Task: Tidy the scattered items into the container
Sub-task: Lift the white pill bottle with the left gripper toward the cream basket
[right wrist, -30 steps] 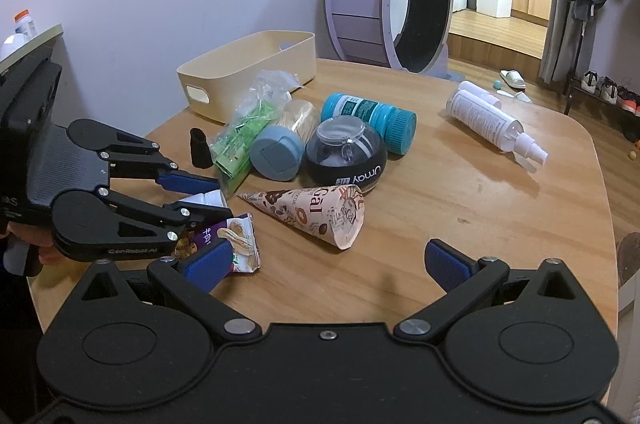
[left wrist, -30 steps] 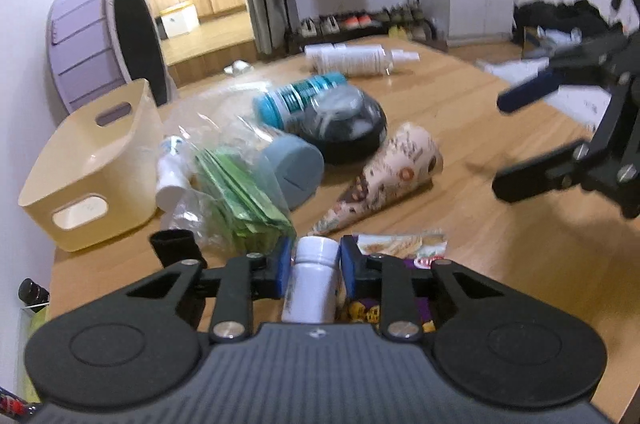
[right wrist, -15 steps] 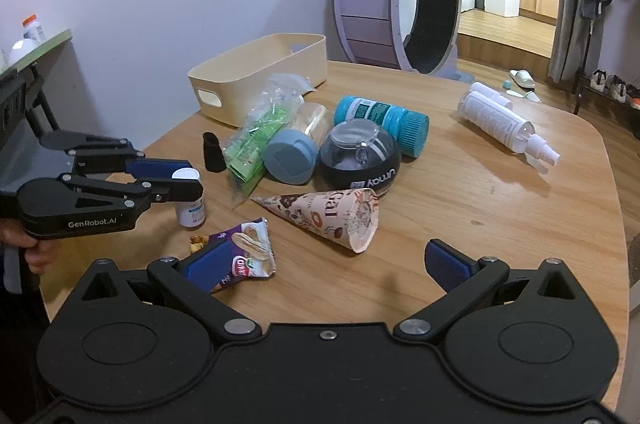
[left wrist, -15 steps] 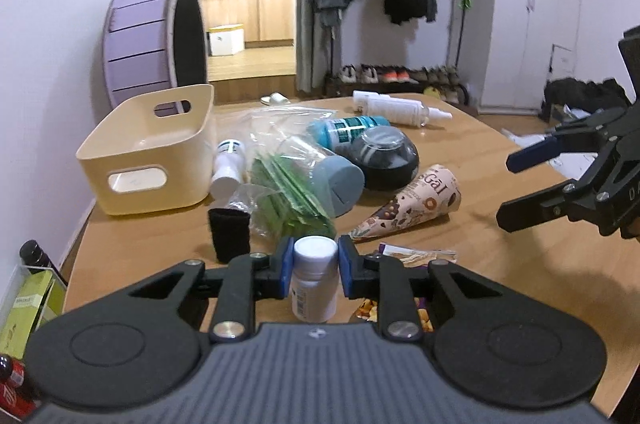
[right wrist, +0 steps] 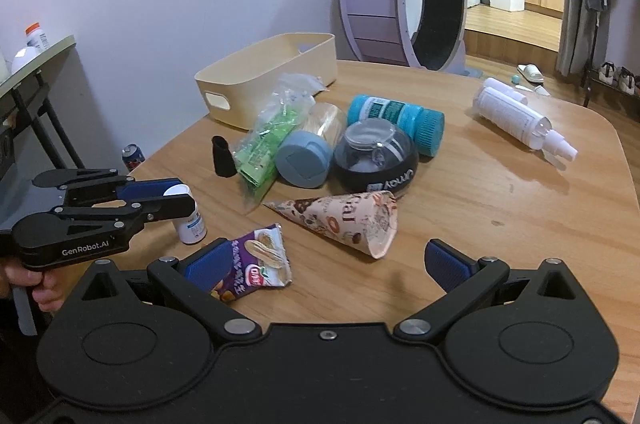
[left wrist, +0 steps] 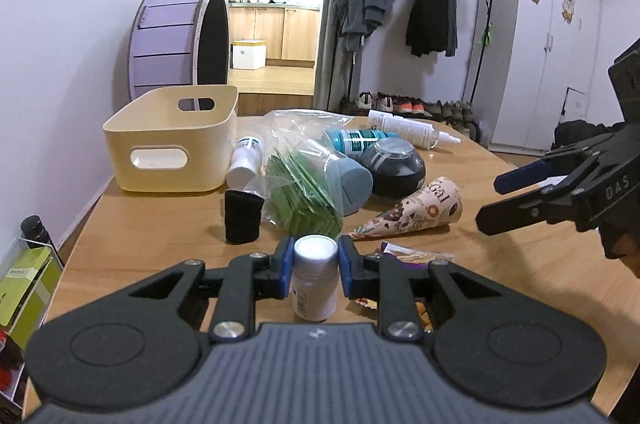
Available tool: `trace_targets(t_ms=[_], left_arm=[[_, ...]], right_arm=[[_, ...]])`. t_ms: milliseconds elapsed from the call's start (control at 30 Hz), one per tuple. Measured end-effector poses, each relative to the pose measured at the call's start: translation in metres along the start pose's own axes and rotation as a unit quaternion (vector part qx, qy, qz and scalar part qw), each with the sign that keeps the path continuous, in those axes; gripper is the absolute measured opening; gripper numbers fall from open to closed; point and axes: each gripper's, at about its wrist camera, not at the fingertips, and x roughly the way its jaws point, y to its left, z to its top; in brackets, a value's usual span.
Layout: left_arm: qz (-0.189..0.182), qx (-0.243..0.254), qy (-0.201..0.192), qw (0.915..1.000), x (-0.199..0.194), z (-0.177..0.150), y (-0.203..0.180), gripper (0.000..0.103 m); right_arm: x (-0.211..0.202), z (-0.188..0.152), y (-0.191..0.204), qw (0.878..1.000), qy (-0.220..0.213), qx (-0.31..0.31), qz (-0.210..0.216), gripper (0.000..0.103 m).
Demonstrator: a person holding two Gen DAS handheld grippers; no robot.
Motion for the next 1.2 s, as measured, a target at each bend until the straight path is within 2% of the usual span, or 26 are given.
trace_targets(t_ms=[200, 500, 733, 867, 1000, 1200], left_arm=[[-0.002, -0.004, -0.017, 0.9999, -0.01, 0.002, 0.0, 0.023], [0.014, -0.001, -0.029, 0.9995, -0.016, 0.004, 0.001, 0.023], [0.018, -0.008, -0.043, 0.9989, -0.023, 0.011, 0.003, 0.023], [0.024, -0.012, -0.05, 0.9984, -0.025, 0.02, 0.007, 0.023], [0.037, -0.015, -0.063, 0.9972, -0.029, 0.034, 0.015, 0.023], [0.053, -0.038, -0.085, 0.9942, -0.031, 0.058, 0.045, 0.023]], right_arm=[[0.003, 0.003, 0.004, 1.0, -0.011, 0.003, 0.006, 0.103], [0.001, 0.013, 0.009, 0.999, -0.05, 0.01, 0.012, 0.103], [0.002, 0.015, 0.008, 0.998, -0.061, 0.016, 0.008, 0.103], [0.0, 0.019, 0.01, 0.997, -0.072, 0.018, 0.01, 0.103], [-0.008, 0.027, 0.01, 0.994, -0.103, 0.029, 0.019, 0.103], [-0.015, 0.04, 0.005, 0.989, -0.143, 0.044, 0.022, 0.103]])
